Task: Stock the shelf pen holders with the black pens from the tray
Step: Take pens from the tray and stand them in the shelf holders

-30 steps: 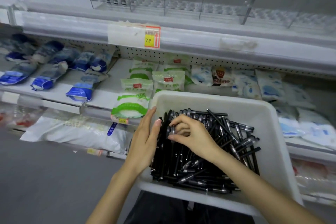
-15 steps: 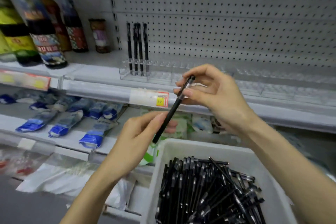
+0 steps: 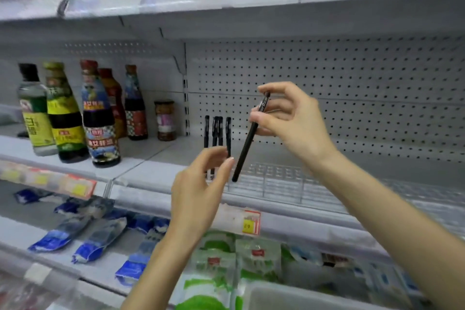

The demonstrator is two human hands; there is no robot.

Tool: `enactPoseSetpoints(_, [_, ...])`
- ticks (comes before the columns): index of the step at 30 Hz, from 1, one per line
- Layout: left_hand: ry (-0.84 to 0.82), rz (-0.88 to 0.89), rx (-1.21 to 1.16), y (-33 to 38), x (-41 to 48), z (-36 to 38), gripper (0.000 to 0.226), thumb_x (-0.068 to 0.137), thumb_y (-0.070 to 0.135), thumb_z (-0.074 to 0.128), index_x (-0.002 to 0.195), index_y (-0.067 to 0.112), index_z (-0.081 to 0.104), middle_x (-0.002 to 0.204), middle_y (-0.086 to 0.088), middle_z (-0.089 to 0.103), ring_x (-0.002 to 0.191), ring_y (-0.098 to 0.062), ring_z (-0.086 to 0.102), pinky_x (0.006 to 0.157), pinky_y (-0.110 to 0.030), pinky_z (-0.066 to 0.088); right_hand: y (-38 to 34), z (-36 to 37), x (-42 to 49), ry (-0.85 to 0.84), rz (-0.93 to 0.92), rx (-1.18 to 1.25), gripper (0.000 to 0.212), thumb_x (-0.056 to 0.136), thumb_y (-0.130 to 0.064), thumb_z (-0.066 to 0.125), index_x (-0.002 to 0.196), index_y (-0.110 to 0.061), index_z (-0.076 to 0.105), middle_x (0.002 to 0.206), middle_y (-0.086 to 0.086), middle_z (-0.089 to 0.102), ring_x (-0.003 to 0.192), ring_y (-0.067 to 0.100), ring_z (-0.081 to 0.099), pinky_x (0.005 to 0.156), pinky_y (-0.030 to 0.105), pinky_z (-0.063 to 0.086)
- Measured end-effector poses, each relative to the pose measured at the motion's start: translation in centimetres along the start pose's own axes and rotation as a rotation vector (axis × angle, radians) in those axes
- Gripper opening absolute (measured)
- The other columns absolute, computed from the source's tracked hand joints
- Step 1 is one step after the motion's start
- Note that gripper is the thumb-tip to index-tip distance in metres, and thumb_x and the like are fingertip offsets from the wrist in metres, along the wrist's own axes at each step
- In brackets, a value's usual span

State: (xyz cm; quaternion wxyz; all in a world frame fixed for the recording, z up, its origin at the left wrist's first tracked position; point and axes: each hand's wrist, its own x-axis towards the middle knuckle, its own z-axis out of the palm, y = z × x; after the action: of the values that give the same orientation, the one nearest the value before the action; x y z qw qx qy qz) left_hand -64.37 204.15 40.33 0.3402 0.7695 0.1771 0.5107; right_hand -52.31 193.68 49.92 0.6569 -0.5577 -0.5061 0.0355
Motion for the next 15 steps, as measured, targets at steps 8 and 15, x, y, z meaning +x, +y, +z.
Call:
enactPoseSetpoints(8, [-0.083, -0.223, 0.172, -6.7, 2.7, 0.3, 0.092, 0.073, 0.073, 0.042, 0.149, 0.023, 0.027, 0.15, 0.004, 0.039, 0.134, -0.012, 0.038, 0.106, -0.034, 0.033, 5.4, 0.7, 4.8, 0.093, -0.005, -0.191, 0.032, 0.08, -0.005, 0.074, 0.095, -0.02, 0.05, 0.085, 0.004, 0.065, 0.087, 0.026, 0.068, 0.077, 0.042, 0.059])
enactPoseSetpoints(15, [-0.094, -0.191, 0.261, -7.8, 2.6, 0.5, 0.093, 0.071, 0.085, 0.029, 0.147, 0.032, 0.023, 0.145, 0.015, 0.043, 0.13, -0.008, 0.042, 0.101, -0.037, 0.037, 7.4, 1.6, 5.8, -0.032, 0.095, -0.22, 0.03, 0.079, 0.0, 0.072, 0.102, -0.01, 0.055, 0.093, 0.017, 0.067, 0.09, 0.029, 0.069, 0.077, 0.037, 0.059])
